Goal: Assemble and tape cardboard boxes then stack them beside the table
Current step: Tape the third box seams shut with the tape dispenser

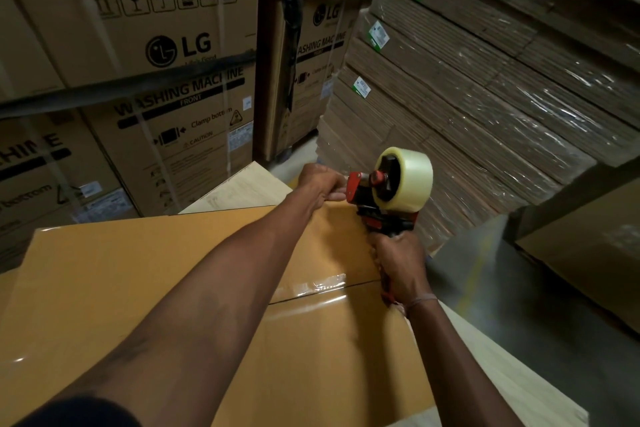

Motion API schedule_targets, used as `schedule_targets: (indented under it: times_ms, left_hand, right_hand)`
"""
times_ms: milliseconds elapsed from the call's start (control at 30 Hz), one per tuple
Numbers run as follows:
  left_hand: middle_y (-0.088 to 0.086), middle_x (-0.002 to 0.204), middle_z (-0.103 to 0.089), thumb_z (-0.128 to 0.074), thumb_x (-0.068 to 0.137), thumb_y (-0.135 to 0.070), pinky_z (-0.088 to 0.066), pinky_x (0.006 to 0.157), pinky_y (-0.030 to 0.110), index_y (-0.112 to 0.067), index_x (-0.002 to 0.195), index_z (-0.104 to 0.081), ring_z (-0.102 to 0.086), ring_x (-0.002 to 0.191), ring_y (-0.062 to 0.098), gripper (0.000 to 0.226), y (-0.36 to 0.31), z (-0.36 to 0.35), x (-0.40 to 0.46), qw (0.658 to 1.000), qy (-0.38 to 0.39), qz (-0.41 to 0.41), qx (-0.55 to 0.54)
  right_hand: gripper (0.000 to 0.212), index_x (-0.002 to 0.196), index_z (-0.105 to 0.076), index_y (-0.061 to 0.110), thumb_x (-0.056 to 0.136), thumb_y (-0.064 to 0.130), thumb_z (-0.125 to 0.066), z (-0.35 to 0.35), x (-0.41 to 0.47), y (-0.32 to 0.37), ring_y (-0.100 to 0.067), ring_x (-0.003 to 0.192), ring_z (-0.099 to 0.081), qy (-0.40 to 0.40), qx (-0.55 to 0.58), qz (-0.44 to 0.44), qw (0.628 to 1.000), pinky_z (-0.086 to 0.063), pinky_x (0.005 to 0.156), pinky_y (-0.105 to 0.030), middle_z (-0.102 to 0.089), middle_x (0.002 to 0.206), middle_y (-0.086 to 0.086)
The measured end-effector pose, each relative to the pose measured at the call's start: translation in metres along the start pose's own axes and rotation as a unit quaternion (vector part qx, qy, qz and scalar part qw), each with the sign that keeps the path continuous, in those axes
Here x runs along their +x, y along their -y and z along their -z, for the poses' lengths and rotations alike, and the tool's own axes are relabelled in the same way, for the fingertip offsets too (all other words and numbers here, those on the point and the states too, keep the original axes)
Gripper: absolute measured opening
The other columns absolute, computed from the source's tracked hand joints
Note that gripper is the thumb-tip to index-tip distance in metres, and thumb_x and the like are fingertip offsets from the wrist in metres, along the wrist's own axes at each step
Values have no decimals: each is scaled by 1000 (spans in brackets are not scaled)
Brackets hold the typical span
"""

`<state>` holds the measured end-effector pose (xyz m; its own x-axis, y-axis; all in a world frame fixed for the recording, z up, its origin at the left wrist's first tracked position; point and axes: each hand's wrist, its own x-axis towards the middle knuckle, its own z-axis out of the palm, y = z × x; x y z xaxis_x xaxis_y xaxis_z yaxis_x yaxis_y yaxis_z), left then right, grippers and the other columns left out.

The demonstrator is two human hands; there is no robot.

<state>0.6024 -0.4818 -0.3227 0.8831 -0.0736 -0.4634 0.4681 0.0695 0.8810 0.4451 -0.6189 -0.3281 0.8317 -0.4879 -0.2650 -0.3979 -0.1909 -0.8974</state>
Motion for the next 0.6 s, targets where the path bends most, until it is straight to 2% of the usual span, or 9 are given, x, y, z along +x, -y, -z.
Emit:
schedule_targets:
  times_ms: [67, 167, 267, 400, 500, 600]
  left_hand:
    - [18, 69, -72, -71, 84, 11, -52, 41, 25, 1, 76, -71, -68, 49, 20, 14, 3, -2, 3, 1000, -6, -10, 14]
    - [11, 72, -76, -81, 79, 3, -62, 61, 32, -6, 74, -73, -72, 62, 19, 13, 11, -9, 5, 997, -27, -43, 64]
    - [-2, 73, -77, -88, 71, -5, -62, 73, 30, -13, 70, -78, -74, 77, 15, 13, 16, -13, 3, 987, -48, -84, 129]
    - [-5, 76, -77, -87, 72, -8, -62, 75, 32, -12, 72, -78, -73, 80, 10, 10, 17, -10, 5, 980, -82, -84, 163]
    - [-3, 82, -79, -90, 75, -9, -58, 71, 27, -6, 82, -79, -73, 83, 9, 13, 16, -8, 8, 978, -55, -63, 193]
    - [-3, 83, -78, -92, 73, -12, -59, 77, 30, -10, 79, -80, -72, 87, 13, 13, 16, -6, 11, 970, -44, -64, 231]
  right_hand:
    - [18, 76, -63, 16, 69, 28, -73, 10, -5, -10, -21, 61, -46, 4, -1, 1, 1000, -36, 55, -35, -55, 64, -9]
    - [20, 75, -61, 15, 63, 28, -72, 16, -11, -21, -22, 62, -45, -9, -5, -2, 1000, -37, 56, -37, -53, 64, -10]
    - [30, 74, -58, -3, 62, 23, -68, 17, -14, -26, -23, 61, -46, -25, -3, -12, 1000, -37, 55, -38, -55, 63, -12]
    - [35, 75, -57, -3, 62, 28, -69, 22, -22, -33, -22, 59, -46, -28, -14, -12, 999, -38, 55, -39, -56, 61, -10]
    - [44, 71, -55, 0, 61, 40, -71, 24, -27, -39, -21, 56, -46, -18, -30, -9, 999, -38, 55, -39, -56, 59, -10]
    - [30, 64, -60, 13, 59, 41, -69, 25, -30, -39, -21, 57, -48, -22, -39, -5, 999, -39, 56, -40, -58, 58, -8]
